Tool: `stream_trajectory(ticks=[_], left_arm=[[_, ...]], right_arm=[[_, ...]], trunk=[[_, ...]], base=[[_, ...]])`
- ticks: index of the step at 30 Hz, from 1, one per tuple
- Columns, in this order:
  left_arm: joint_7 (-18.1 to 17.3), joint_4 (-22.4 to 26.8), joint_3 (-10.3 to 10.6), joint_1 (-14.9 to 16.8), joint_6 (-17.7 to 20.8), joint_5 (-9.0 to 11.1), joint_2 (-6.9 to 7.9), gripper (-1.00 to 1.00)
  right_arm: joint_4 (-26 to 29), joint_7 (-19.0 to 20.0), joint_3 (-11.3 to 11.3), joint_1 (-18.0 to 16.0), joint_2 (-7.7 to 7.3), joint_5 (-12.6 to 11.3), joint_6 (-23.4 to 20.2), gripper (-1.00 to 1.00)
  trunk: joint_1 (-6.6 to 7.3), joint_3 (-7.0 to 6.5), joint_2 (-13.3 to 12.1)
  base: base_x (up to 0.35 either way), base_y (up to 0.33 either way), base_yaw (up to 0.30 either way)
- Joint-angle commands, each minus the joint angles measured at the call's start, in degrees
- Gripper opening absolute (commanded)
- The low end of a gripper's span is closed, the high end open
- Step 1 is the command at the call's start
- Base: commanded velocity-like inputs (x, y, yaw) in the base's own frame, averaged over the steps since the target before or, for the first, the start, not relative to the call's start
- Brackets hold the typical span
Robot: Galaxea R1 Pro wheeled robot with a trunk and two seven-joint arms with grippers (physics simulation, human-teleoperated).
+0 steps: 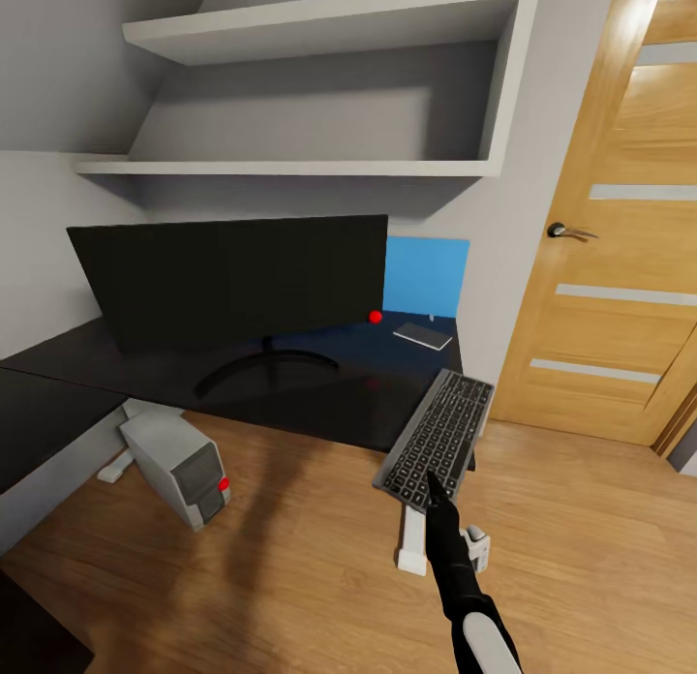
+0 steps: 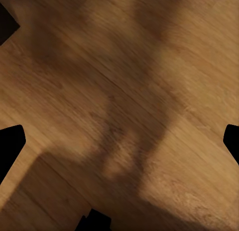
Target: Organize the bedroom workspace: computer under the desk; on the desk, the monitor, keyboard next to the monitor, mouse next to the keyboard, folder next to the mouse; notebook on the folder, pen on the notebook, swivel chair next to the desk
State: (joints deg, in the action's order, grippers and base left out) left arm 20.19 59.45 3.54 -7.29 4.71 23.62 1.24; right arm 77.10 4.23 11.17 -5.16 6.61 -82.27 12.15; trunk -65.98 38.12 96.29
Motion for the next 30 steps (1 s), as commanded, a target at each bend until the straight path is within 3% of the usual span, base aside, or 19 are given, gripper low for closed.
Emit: stream_trajectory(ticks=[1,10,11,12,17,30], left_arm=[[0.5,0.1,0.2,0.0,0.2,0.4,0.07,1.00],[0.5,0.1,0.0,0.0,0.1,0.4,0.15,1.00],[0.5,0.1,0.0,0.0,0.1,0.4,0.15,1.00],[0.5,0.1,0.0,0.0,0.2,0.4,0.16,1.00],[0.5,0.1,0.0,0.0,0.2,0.4,0.16,1.00],[0.7,0.1,0.0,0.0,0.2,0.4,0.16,1.00]], right_arm=[[0.0,0.3,0.1,0.0,-0.01,-0.6,0.3,1.00],[-0.7,0.3,0.0,0.0,-0.02,-0.5,0.3,1.00],[-1.4,0.3,-0.4,0.0,-0.02,-0.5,0.3,1.00],[-2.7,0.3,-2.8,0.0,-0.02,-0.5,0.3,1.00],[-3.1,0.3,-4.4,0.0,-0.02,-0.6,0.3,1.00],[-3.2,0.3,-4.9,0.0,-0.16,-1.8,0.3,1.00]], trunk=[[0.00,0.04,0.0],[0.00,0.04,0.0],[0.00,0.04,0.0],[0.00,0.04,0.0],[0.00,0.04,0.0],[0.00,0.04,0.0]], base=[[0.000,0.000,0.000],[0.000,0.000,0.000],[0.000,0.000,0.000],[0.000,0.000,0.000],[0.000,0.000,0.000],[0.000,0.000,0.000]])
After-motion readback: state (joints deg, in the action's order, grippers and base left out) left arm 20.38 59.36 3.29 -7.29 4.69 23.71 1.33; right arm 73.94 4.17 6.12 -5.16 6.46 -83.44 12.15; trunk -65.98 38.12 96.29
